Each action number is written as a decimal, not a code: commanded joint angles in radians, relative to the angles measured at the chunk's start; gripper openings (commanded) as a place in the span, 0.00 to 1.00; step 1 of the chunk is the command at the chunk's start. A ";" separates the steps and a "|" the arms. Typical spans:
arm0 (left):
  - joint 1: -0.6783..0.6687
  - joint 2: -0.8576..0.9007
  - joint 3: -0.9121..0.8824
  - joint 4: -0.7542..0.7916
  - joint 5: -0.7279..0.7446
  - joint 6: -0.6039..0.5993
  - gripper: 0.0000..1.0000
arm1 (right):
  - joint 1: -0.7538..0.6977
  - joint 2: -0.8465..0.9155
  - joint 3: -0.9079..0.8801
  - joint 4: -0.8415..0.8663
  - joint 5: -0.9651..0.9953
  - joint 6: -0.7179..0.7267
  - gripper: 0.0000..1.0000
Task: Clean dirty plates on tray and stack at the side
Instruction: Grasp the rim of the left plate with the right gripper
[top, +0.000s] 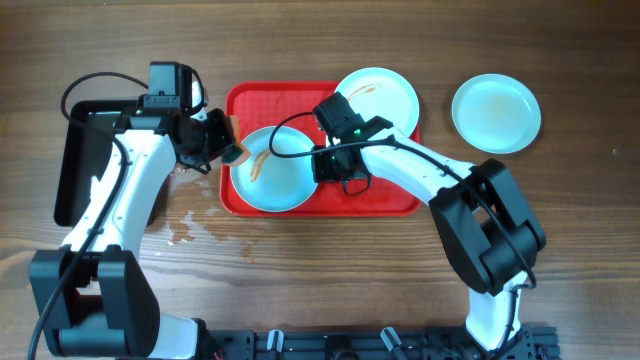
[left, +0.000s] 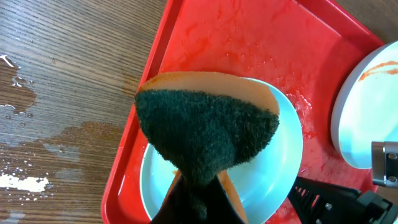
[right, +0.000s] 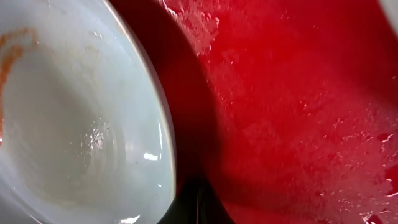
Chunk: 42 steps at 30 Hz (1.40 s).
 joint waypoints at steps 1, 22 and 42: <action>-0.003 0.006 0.010 0.002 -0.003 0.028 0.04 | -0.018 0.007 0.065 0.000 0.033 -0.029 0.04; -0.004 0.006 0.010 0.002 -0.040 0.026 0.04 | 0.075 -0.037 0.059 -0.187 0.009 0.211 0.49; -0.003 0.006 0.010 -0.001 -0.040 0.026 0.04 | 0.141 0.057 0.057 -0.127 0.063 0.421 0.38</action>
